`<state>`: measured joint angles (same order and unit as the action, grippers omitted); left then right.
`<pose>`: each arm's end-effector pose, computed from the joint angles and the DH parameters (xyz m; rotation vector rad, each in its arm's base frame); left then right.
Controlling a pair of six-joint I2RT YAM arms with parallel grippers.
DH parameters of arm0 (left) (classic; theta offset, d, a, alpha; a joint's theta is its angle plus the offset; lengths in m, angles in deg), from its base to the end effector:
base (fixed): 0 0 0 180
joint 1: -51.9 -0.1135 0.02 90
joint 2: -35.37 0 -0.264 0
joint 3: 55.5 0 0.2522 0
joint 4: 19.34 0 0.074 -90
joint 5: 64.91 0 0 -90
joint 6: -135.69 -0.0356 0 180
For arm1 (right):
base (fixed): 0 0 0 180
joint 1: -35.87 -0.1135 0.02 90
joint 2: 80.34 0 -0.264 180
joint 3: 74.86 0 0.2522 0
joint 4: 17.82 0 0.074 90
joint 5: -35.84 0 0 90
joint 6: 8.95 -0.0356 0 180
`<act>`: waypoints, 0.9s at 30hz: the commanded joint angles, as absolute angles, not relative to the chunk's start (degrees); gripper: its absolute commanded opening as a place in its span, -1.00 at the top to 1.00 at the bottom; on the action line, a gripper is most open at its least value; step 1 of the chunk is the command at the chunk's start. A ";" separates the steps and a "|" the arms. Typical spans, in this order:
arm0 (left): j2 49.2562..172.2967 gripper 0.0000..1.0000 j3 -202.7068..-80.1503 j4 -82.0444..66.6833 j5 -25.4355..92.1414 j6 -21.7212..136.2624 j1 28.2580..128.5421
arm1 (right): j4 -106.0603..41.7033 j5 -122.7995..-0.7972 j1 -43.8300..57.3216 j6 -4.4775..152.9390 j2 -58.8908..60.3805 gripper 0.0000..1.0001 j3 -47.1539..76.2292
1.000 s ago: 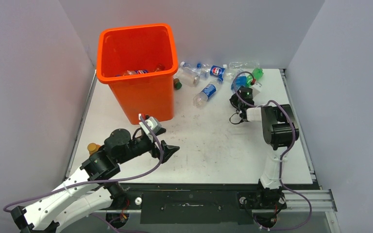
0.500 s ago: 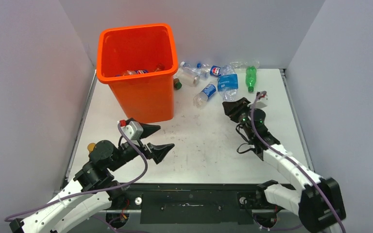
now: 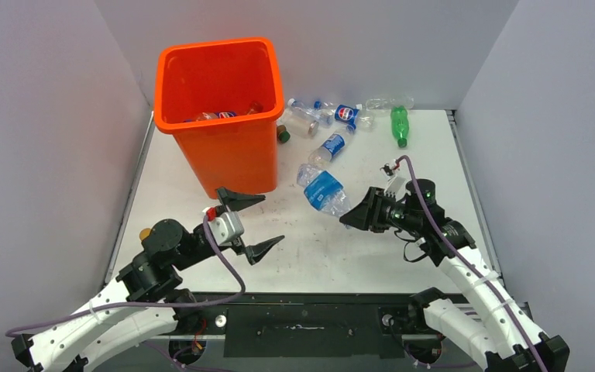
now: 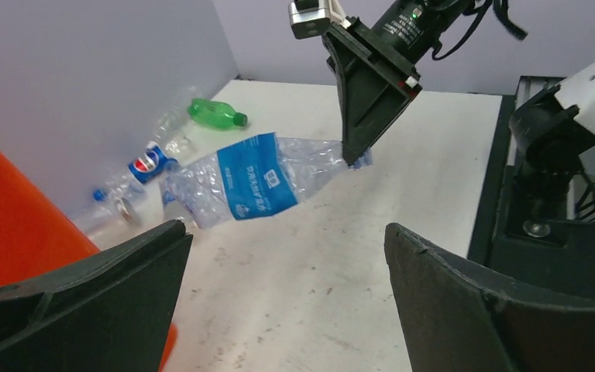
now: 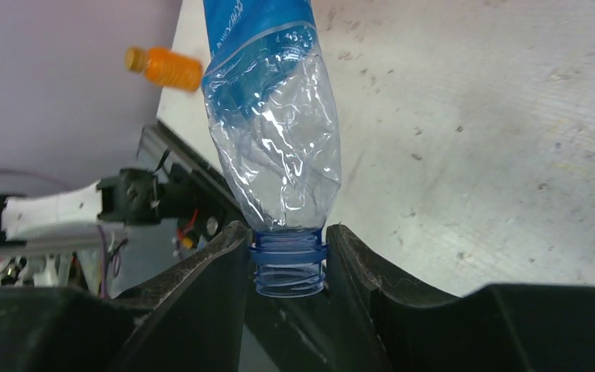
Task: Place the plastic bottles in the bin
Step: Pick up the plastic bottle at the center of the board.
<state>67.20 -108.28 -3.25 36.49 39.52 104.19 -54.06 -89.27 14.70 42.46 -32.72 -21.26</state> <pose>0.0799 -0.1149 0.3521 0.8925 1.2544 -0.7932 0.1623 0.0848 0.2828 -0.0624 2.2506 1.2415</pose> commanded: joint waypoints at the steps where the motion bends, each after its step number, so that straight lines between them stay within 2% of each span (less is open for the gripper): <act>1: 68.36 -0.93 -113.02 1.90 31.17 20.71 108.40 | -64.53 -101.67 14.19 47.63 -34.76 0.89 -14.18; 4: 70.17 -0.93 -113.38 3.58 23.48 9.05 115.57 | -67.91 -102.60 12.26 48.05 -34.87 0.89 -12.52; 6: 72.18 -0.92 -112.99 3.48 14.16 0.93 121.79 | -68.58 -103.43 11.82 47.73 -35.71 0.89 -12.41; 11: 80.35 -0.92 -108.43 -8.56 -3.67 -19.07 134.70 | -68.49 -104.41 11.66 46.87 -37.81 0.89 -13.09; 21: 93.41 -0.93 -111.86 -12.02 -7.03 -32.26 134.47 | -67.08 -107.51 10.96 45.03 -39.05 0.89 -12.44; 23: 96.02 -0.99 -112.50 -15.49 -8.20 -34.24 133.97 | -66.95 -107.59 10.67 45.18 -38.91 0.89 -12.61; 27: 100.89 -0.72 -112.38 -21.12 -9.99 -38.50 133.02 | -66.20 -108.53 10.56 44.64 -39.57 0.89 -12.85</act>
<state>97.87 -109.49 -11.38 -6.55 -31.87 134.01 -69.32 -106.30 11.01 45.69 -38.47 -14.38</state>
